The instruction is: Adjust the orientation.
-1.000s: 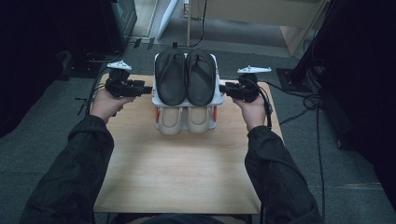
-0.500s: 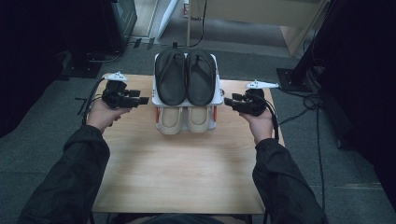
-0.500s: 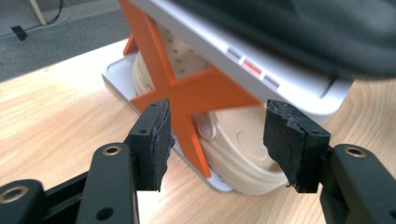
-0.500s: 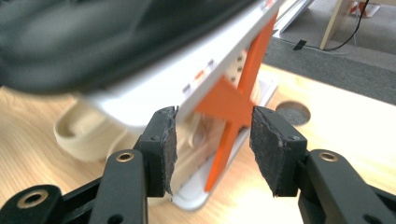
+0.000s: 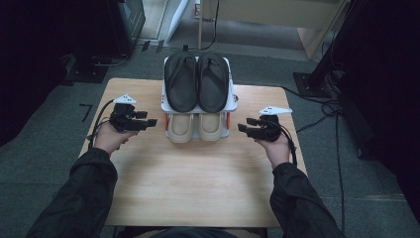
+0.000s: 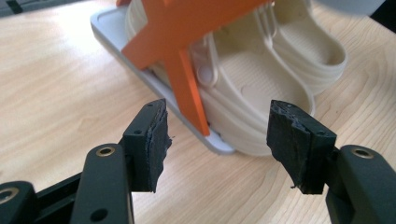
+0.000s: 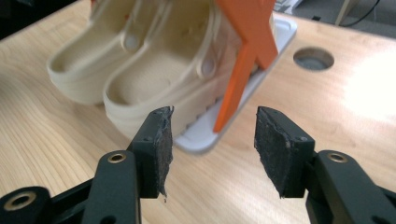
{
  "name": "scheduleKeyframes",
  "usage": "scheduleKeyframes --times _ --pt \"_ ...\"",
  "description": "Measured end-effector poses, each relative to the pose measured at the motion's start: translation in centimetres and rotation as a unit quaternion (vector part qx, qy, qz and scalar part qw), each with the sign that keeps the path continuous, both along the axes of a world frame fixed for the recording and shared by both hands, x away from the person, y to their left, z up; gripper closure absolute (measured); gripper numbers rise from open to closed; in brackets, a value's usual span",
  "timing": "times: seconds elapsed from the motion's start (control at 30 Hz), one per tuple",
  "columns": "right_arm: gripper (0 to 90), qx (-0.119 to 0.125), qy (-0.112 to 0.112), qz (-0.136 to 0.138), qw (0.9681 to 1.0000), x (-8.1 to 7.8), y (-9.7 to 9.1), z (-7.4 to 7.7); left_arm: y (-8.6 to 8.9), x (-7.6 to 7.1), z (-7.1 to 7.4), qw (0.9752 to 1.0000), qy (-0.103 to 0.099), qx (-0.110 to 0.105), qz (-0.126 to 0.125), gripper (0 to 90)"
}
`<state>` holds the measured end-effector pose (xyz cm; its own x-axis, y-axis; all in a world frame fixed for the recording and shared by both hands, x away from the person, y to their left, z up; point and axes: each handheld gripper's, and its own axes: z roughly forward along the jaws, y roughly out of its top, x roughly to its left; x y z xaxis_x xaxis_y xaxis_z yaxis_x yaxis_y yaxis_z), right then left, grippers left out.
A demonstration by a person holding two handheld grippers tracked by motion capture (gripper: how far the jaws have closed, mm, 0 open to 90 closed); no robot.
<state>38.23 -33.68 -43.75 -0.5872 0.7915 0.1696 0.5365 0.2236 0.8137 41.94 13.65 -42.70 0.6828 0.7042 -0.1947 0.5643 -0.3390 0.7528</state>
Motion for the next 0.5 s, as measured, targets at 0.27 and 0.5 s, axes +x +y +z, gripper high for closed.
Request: scheduleKeyframes --times 0.27,0.5 --pt "45.9 -0.007 0.012 0.001 0.9999 -0.5 -0.4 -1.9 0.1 -0.9 -1.7 1.0000 -0.002 0.009 -0.001 38.8" --pt "44.3 -0.012 0.019 0.007 0.9997 -1.1 -0.7 -3.0 0.2 -1.2 -3.2 0.9996 0.008 0.027 -0.005 38.3"
